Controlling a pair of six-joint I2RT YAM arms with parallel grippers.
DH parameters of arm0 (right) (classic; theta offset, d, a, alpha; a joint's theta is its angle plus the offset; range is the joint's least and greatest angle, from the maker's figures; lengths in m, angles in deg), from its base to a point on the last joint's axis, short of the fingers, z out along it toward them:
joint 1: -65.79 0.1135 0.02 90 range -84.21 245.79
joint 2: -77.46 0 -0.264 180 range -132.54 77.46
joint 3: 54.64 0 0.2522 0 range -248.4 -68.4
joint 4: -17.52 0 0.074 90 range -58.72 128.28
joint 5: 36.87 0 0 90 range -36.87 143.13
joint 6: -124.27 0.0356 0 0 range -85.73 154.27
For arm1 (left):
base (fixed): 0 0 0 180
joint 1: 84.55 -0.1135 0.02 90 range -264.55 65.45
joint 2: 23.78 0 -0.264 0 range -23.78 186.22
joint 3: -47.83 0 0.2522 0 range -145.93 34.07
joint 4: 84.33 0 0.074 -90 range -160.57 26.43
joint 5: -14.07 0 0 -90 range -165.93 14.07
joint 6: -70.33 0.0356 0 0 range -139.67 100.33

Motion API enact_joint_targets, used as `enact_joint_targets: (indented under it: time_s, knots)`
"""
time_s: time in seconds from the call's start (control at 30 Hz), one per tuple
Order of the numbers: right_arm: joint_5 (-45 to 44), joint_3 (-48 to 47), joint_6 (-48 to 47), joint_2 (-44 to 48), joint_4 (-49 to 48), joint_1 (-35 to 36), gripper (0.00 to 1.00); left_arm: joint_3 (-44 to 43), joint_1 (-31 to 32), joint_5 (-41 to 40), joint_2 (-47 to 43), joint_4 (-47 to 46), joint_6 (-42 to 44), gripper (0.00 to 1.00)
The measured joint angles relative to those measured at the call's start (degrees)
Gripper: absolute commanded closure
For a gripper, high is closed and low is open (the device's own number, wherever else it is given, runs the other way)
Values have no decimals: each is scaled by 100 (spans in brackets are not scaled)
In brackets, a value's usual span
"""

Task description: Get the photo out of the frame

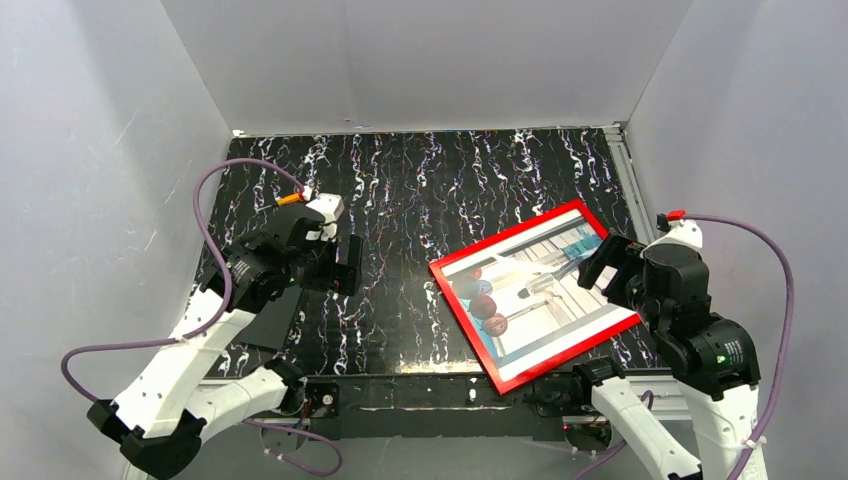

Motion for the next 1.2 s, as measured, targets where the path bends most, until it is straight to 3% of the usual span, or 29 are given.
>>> enact_joint_targets:
  time_s: [0.33, 0.5, 0.7, 0.93, 1.2]
  knots:
    - [323, 247, 181, -70, -190, 0, 0, 566, 7, -293, -142, -22, -970, 0]
    - [940, 557, 197, -647, -216, 0, 0, 857, 7, -85, -282, -35, -1248, 0]
    - [1759, 1117, 136, -1250, -472, 188, 10, 1056, 9, 535, -271, -37, -1408, 0]
    - [1829, 1580, 343, -1635, -922, 1513, 15, 1569, 7, 1134, 11, -81, -1810, 0]
    - [918, 1399, 800, -3388, -1248, 3373, 24, 1958, 9, 1757, 479, -575, -2435, 0]
